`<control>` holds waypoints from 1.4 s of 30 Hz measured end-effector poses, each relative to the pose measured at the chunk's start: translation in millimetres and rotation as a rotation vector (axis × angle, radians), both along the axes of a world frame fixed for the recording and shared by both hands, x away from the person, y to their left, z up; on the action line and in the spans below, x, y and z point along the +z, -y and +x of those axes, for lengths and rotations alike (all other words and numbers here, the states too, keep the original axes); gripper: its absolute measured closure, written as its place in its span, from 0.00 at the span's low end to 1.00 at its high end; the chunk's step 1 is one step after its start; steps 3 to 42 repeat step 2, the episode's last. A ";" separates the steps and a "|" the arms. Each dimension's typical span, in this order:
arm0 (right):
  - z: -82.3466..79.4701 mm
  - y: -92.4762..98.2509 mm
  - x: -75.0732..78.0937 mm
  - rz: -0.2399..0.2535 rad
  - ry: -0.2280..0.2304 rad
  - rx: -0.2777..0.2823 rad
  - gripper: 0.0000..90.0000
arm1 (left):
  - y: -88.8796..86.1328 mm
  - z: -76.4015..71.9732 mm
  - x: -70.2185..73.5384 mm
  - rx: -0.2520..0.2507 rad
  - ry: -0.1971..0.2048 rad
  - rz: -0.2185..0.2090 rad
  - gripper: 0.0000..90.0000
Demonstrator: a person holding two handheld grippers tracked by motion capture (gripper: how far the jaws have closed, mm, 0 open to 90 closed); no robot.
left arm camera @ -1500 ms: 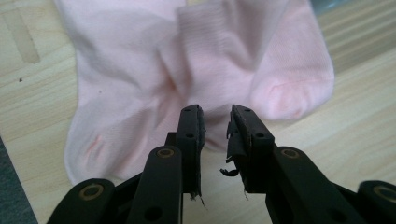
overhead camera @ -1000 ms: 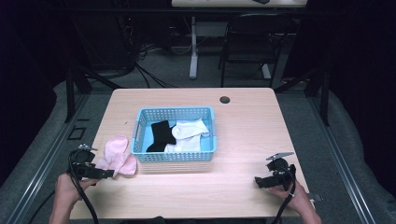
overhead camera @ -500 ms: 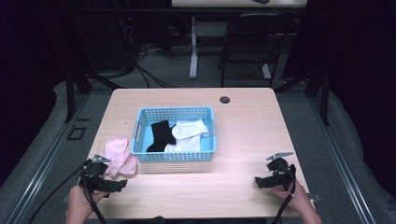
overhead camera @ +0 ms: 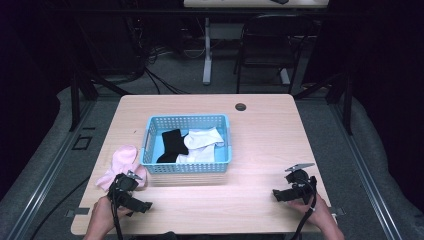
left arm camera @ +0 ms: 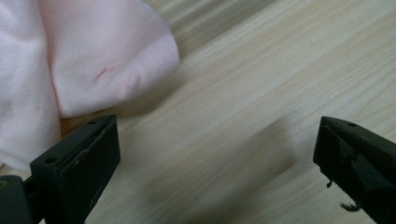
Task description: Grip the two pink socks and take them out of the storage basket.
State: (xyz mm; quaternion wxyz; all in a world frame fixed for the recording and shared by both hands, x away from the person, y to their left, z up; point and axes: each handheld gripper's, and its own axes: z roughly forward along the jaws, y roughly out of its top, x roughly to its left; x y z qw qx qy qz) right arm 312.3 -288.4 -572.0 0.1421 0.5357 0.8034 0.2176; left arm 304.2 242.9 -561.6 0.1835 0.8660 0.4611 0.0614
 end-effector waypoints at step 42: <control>0.0 0.2 0.1 -0.001 -0.002 0.003 0.00 | 1.6 0.0 -0.8 -0.009 -0.001 -0.004 0.01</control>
